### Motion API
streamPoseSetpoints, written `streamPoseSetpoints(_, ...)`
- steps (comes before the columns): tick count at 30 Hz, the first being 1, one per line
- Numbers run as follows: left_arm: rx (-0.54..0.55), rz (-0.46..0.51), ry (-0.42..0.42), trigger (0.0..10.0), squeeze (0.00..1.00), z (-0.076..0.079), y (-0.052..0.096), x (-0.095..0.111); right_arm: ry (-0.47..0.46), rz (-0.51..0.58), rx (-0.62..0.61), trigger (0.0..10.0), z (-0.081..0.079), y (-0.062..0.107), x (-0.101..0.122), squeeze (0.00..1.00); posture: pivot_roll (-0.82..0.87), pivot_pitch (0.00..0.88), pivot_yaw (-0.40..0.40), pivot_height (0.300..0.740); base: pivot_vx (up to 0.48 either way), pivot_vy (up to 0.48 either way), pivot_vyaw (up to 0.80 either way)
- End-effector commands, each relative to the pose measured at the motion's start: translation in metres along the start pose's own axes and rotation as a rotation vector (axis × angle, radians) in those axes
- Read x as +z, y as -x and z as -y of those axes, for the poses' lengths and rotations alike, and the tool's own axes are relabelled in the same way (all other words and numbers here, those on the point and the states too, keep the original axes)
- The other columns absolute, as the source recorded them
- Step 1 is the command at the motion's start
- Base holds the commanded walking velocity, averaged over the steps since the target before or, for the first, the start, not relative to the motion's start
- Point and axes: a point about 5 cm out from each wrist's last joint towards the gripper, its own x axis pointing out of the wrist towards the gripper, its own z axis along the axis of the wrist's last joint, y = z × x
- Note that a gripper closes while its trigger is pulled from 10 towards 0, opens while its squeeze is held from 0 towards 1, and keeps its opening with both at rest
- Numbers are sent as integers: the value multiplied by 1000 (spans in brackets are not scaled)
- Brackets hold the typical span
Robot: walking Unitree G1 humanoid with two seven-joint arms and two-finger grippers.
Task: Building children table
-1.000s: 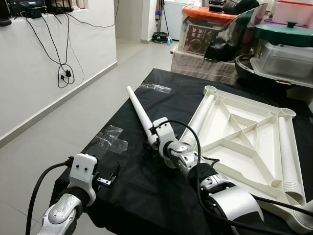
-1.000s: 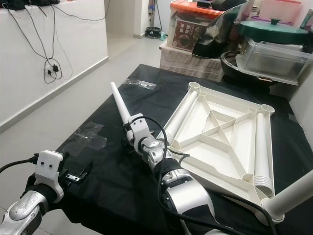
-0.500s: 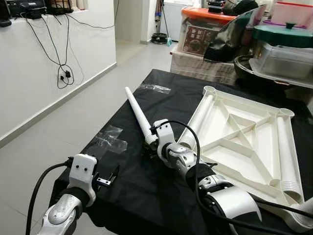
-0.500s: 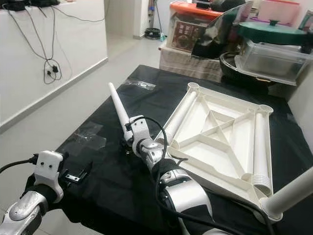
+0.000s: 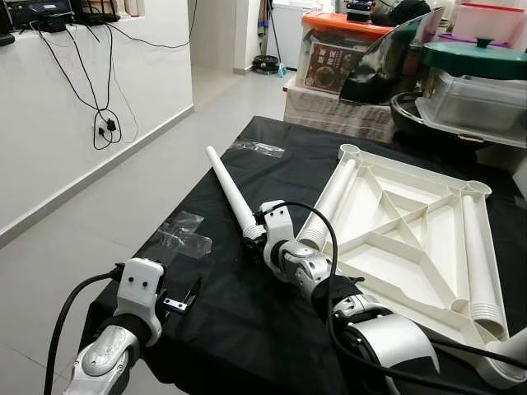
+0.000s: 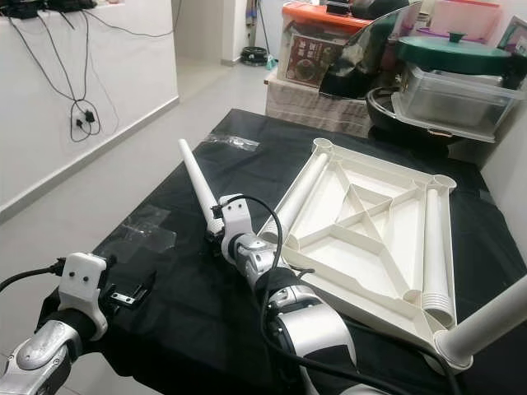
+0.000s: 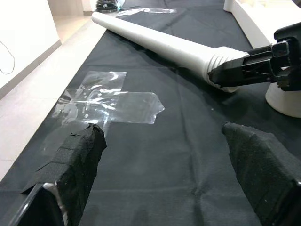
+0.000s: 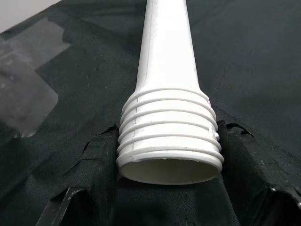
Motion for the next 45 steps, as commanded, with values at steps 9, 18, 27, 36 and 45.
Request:
streamPoseSetpoints(9, -27, 11, 45, 10000, 0, -1, 2, 2, -247, 333, 396, 0, -17, 12, 50, 0, 99, 0, -108, 740, 0, 0, 0)
streamPoseSetpoints(18, -37, 113, 193, 10000, 0, -8, 3, 22, -241, 435, 507, 0, 10, 28, 58, 0, 87, 0, -103, 740, 0, 0, 0)
streamPoseSetpoints(27, -73, 405, 527, 10000, 0, -27, 18, 64, -185, 402, 643, 0, 52, 53, 33, 0, 83, 0, -101, 740, 0, 0, 0)
streamPoseSetpoints(36, 3, 457, 642, 10000, 0, -45, 20, 63, -238, 359, 851, 0, 69, 83, 19, 0, 71, 0, -95, 740, 0, 0, 0)
streamPoseSetpoints(45, 19, 468, 714, 10000, 0, -50, 21, 63, -271, 333, 1021, 0, 57, 100, 3, 0, 73, 0, -93, 740, 0, 0, 0)
